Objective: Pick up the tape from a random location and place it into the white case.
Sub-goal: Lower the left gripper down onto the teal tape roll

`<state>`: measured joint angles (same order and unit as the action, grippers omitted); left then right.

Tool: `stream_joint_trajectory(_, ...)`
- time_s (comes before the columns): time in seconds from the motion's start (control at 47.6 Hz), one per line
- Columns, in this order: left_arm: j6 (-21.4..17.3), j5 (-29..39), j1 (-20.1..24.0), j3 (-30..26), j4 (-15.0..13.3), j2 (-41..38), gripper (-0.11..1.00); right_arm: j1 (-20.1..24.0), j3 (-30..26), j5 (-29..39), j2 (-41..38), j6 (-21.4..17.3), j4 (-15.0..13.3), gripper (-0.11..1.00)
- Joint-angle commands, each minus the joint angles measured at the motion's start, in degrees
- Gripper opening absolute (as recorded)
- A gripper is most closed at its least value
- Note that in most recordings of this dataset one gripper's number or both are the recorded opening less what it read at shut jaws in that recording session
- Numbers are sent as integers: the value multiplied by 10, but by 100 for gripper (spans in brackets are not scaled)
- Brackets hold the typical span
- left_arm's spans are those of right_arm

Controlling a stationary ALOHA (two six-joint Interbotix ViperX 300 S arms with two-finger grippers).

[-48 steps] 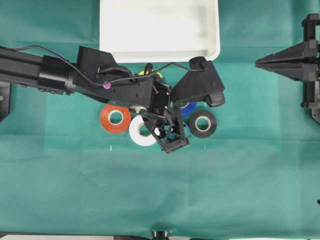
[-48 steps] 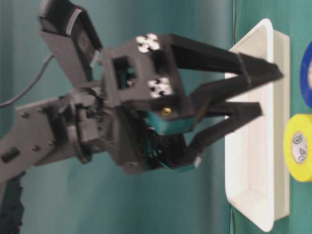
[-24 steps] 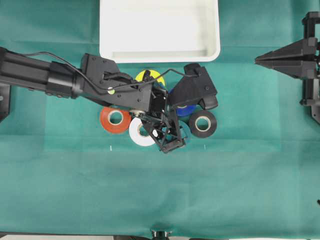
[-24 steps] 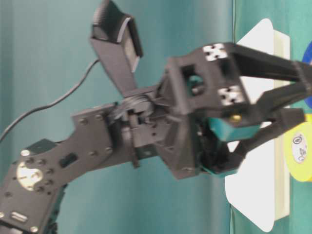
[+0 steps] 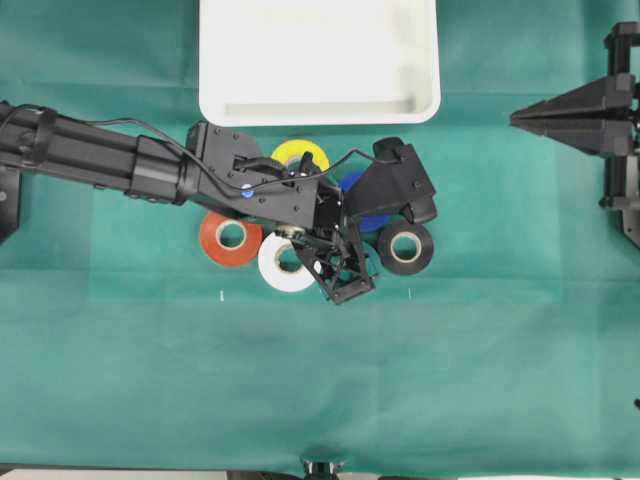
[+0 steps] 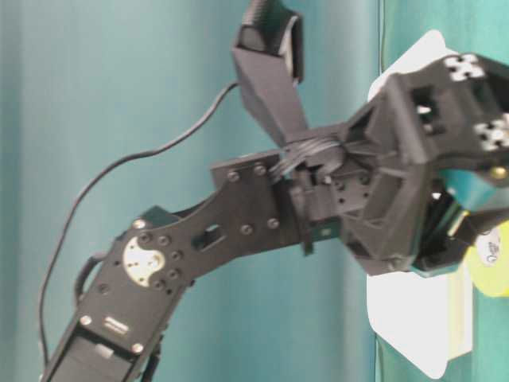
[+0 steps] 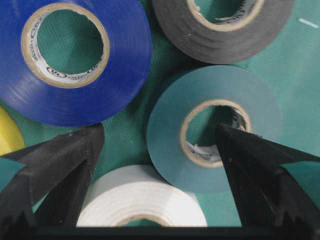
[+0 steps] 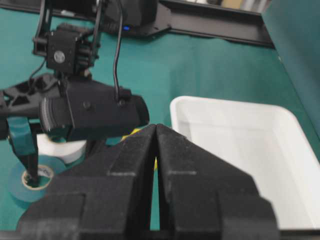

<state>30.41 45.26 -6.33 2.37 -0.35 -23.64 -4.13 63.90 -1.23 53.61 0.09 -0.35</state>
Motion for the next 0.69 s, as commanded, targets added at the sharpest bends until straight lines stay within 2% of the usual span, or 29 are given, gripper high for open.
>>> stream_joint_trajectory(0.0,-1,-4,3,-9,1,9,98,-1,-11,-3,-4,0,-1,2)
stream_joint_trajectory(0.546,-1,-5,6,-5,1,7,97,-1,-11,-3,-7,0,-1,2)
stream_joint_trajectory(0.609,0,-5,6,-7,1,7,96,-2,-11,-3,-7,0,-1,2)
stream_joint_trajectory(0.672,1,-5,6,-9,1,7,89,-1,-11,-3,-7,0,-1,2)
